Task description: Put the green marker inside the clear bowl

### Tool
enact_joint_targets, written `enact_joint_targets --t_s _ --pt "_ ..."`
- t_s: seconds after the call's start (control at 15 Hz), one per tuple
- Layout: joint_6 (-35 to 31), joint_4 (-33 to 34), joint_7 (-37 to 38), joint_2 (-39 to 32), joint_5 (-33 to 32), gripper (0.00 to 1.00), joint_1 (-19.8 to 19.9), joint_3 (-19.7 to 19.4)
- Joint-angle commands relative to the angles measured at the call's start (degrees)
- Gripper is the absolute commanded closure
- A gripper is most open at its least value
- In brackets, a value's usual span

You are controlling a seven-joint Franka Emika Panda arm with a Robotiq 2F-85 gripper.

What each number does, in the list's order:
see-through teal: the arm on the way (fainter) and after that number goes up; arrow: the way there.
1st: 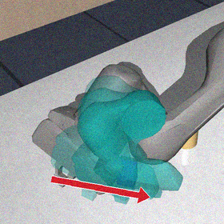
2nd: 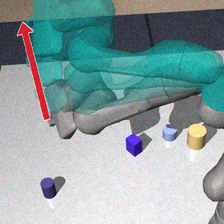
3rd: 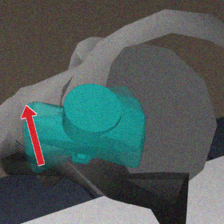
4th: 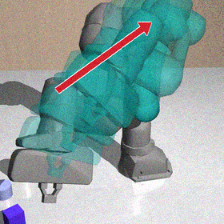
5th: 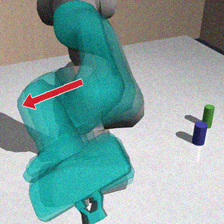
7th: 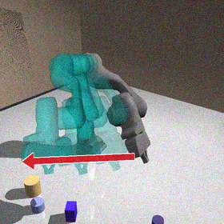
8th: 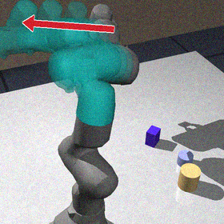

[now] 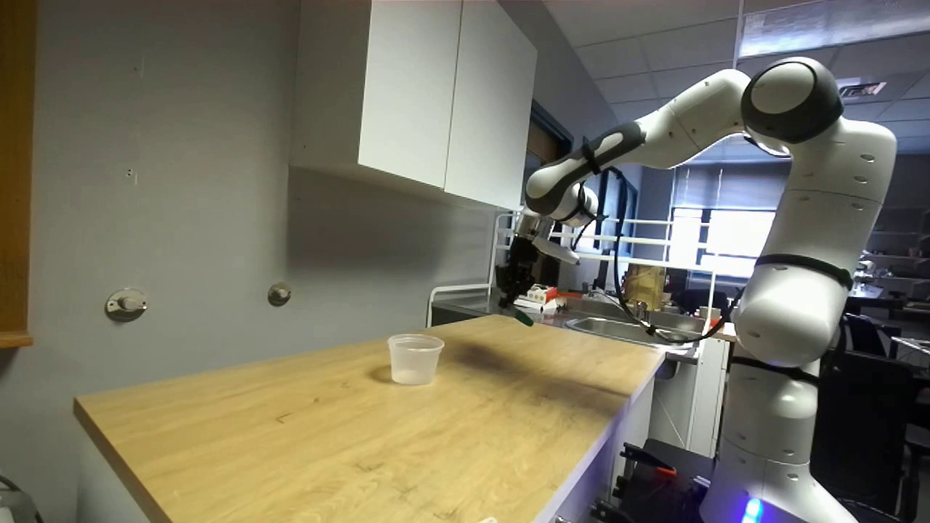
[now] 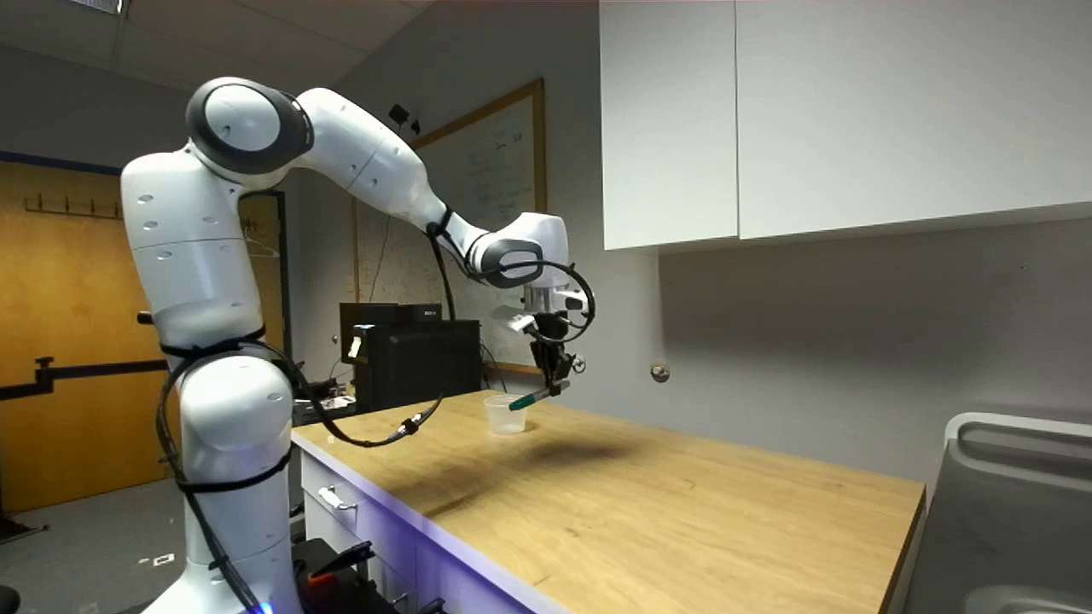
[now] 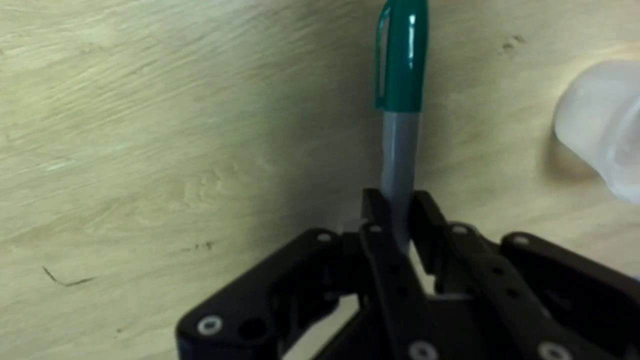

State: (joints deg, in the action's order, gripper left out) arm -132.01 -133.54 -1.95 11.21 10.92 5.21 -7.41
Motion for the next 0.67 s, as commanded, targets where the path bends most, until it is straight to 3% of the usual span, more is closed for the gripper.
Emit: enact_joint_targets --t_s 0.0,0.6 --pt "-1.45 2.47 4.88 3.08 3.78 0.90 -1.33 1.58" --pt "-3.77 13.83 15.09 -4.35 2.62 0.90 -7.08 10.00"
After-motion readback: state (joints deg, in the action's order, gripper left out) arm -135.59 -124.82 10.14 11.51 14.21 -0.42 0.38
